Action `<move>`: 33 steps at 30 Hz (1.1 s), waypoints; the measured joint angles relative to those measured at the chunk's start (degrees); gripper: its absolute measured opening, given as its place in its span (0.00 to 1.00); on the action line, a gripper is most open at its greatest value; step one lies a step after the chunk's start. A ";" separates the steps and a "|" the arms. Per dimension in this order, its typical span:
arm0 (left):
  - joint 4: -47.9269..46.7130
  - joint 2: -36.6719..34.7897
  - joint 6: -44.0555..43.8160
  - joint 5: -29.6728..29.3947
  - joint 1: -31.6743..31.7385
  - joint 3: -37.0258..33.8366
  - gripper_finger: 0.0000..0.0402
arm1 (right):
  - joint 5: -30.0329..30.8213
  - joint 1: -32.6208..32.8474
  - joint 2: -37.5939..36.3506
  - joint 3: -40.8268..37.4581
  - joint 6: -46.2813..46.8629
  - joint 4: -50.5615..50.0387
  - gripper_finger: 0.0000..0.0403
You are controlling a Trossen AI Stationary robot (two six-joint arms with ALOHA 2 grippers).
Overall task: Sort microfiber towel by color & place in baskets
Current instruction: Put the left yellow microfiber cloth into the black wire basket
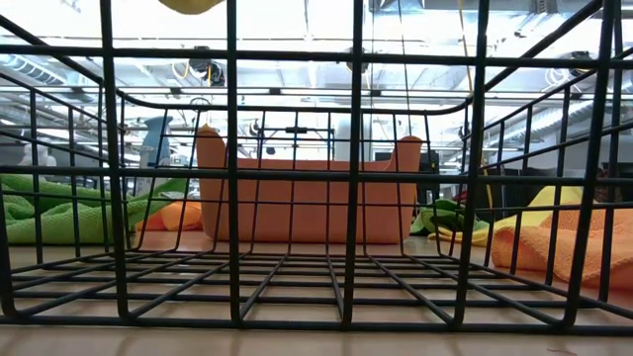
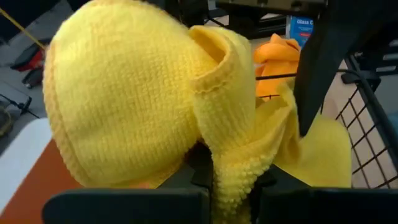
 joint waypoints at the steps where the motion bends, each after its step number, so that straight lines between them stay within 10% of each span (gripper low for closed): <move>1: 0.00 0.02 0.47 0.04 0.00 0.00 0.08 | -0.04 0.03 0.00 0.00 -0.20 0.05 0.88; 19: 0.59 0.00 1.86 2.22 0.02 0.00 0.08 | -4.90 -0.22 -0.02 -0.02 -2.05 -0.01 0.05; 33: 2.14 0.00 1.27 -2.28 -3.07 -0.02 0.48 | -5.90 0.75 -0.88 -0.04 -2.10 -1.49 0.03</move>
